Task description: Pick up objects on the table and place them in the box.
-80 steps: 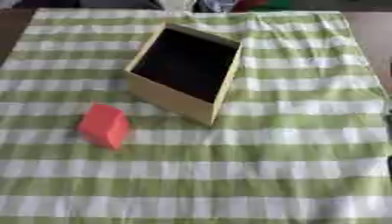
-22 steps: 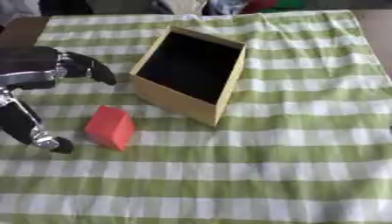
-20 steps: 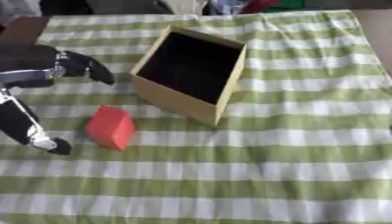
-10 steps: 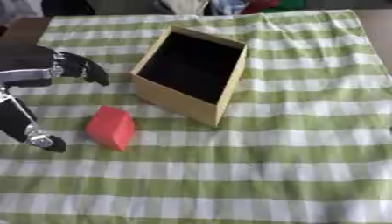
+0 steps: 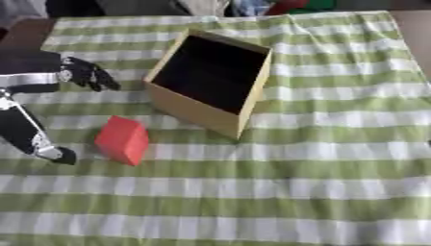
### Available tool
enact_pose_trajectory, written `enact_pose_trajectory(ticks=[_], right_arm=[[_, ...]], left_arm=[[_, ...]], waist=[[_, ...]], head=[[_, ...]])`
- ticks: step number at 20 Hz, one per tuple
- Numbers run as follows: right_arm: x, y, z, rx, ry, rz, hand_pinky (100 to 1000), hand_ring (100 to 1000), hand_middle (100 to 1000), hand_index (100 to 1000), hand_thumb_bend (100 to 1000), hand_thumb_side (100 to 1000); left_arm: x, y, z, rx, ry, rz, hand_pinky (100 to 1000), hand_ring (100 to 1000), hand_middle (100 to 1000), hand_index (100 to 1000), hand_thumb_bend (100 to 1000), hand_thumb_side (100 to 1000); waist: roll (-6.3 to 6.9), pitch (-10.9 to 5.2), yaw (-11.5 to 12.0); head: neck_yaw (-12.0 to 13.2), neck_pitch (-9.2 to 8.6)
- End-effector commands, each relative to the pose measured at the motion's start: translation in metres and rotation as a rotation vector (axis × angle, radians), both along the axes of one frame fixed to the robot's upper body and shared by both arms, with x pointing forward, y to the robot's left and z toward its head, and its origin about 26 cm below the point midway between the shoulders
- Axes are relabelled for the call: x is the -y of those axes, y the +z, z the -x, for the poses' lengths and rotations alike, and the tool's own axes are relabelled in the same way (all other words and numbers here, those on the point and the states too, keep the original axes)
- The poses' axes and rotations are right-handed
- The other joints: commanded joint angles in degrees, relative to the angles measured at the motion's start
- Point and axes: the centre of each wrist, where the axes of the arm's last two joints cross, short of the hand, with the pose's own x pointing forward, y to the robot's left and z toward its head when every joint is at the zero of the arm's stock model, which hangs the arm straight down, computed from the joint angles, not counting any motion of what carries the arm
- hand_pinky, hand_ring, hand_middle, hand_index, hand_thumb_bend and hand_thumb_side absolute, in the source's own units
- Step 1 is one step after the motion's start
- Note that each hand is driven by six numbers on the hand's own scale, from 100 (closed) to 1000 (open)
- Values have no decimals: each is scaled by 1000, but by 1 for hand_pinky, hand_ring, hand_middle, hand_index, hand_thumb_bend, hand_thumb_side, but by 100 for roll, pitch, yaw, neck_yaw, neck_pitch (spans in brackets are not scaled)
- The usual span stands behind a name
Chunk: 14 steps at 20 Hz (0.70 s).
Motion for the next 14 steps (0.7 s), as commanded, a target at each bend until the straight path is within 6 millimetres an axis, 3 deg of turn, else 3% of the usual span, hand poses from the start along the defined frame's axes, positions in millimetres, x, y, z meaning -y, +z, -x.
enact_pose_trajectory(ticks=[1, 14], right_arm=[[1, 8, 4, 24, 4, 17, 879, 724, 717, 875, 100, 592], [1, 7, 4, 21, 11, 14, 880, 724, 716, 875, 100, 594]], left_arm=[[2, 6, -2, 11, 16, -5, 893, 870, 901, 969, 639, 100], [10, -9, -22, -10, 46, -48, 892, 882, 896, 939, 652, 100]], waist=[[-2, -123, 13], [-9, -112, 0]], head=[[23, 22], [46, 13]])
